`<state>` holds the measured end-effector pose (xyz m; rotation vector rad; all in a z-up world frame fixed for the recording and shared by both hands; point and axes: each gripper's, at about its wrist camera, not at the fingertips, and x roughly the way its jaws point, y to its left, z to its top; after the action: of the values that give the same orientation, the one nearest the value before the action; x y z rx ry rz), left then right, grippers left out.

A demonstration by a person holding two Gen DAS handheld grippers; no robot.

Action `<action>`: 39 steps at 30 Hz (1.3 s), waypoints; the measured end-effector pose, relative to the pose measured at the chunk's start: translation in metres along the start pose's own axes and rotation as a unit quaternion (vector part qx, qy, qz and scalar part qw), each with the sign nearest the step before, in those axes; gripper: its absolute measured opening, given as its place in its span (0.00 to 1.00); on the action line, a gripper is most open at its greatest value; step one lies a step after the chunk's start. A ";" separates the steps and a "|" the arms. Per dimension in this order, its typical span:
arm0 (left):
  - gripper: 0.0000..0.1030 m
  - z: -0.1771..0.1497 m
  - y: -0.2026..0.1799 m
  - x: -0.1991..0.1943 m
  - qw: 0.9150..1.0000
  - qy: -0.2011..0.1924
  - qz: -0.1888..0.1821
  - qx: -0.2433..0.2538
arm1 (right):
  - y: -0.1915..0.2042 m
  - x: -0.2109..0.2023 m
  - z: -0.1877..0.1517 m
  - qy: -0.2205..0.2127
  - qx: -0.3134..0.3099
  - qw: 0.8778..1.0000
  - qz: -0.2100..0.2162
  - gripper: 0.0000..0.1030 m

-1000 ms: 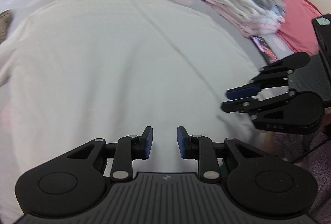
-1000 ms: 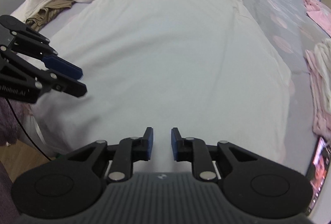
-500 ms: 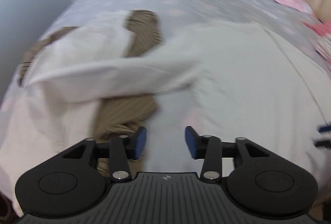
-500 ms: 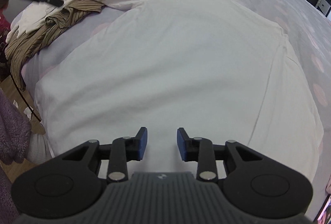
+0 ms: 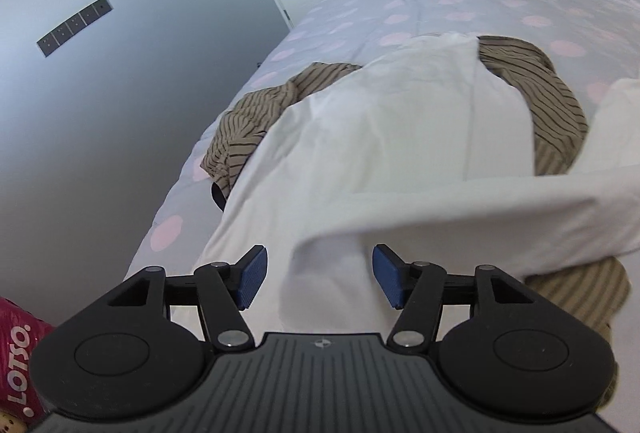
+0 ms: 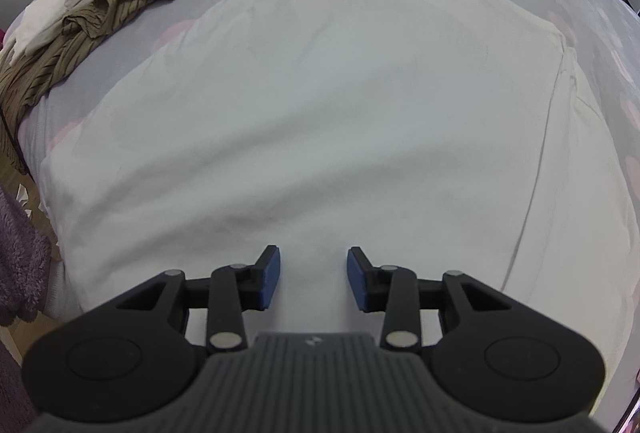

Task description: Fold clothes

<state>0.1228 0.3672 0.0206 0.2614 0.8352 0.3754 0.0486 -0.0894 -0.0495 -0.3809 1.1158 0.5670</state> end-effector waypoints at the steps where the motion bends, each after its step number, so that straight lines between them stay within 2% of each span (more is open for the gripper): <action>1: 0.55 0.001 0.003 0.003 1.000 -0.003 -0.008 -0.007 | 0.000 0.001 0.001 0.002 0.001 1.000 0.000 0.40; 3: 0.51 0.002 0.006 0.006 1.000 -0.010 -0.021 -0.016 | 0.000 0.003 0.002 0.002 0.001 1.000 0.000 0.43; 4: 0.40 0.002 0.007 0.007 0.999 -0.014 -0.028 -0.021 | 0.000 0.003 0.002 0.002 0.002 1.000 0.000 0.43; 5: 0.24 0.003 0.007 0.007 0.999 -0.014 -0.038 -0.023 | -0.001 0.003 0.003 0.002 0.003 1.000 0.000 0.44; 8: 0.06 0.006 0.004 0.000 0.998 -0.017 -0.059 -0.020 | -0.001 0.002 0.003 0.000 0.005 1.000 -0.001 0.44; 12: 0.05 0.013 0.010 -0.034 0.993 -0.050 -0.094 -0.045 | 0.000 -0.001 0.001 -0.004 0.000 1.000 -0.002 0.45; 15: 0.04 0.022 0.011 -0.077 0.984 -0.075 -0.148 -0.065 | 0.001 -0.006 -0.001 -0.010 -0.001 1.000 -0.002 0.45; 18: 0.04 0.031 -0.006 -0.126 0.970 -0.106 -0.216 -0.044 | 0.002 -0.014 -0.006 -0.018 -0.003 1.000 -0.002 0.45; 21: 0.04 0.038 -0.034 -0.171 0.957 -0.128 -0.258 -0.016 | 0.004 -0.023 -0.010 -0.026 -0.005 1.000 -0.005 0.45; 25: 0.04 0.035 -0.083 -0.221 0.937 -0.142 -0.319 0.031 | 0.005 -0.038 -0.020 -0.040 -0.001 0.999 -0.013 0.46; 27: 0.04 0.027 -0.108 -0.237 0.924 -0.140 -0.352 0.045 | 0.004 -0.045 -0.026 -0.048 0.004 0.999 -0.018 0.46; 30: 0.04 0.010 -0.146 -0.250 0.906 -0.116 -0.400 0.068 | -0.004 -0.052 -0.038 -0.055 0.020 0.998 -0.021 0.46; 35: 0.04 -0.026 -0.209 -0.252 0.891 -0.051 -0.432 0.129 | -0.020 -0.054 -0.063 -0.048 0.051 0.997 -0.030 0.46; 39: 0.04 -0.055 -0.256 -0.252 0.882 -0.002 -0.431 0.188 | -0.031 -0.056 -0.079 -0.045 0.075 0.996 -0.026 0.46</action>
<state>-0.0170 0.0339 0.0595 0.2229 0.9338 -0.6335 -0.0082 -0.1714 -0.0290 -0.2506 1.0506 0.4464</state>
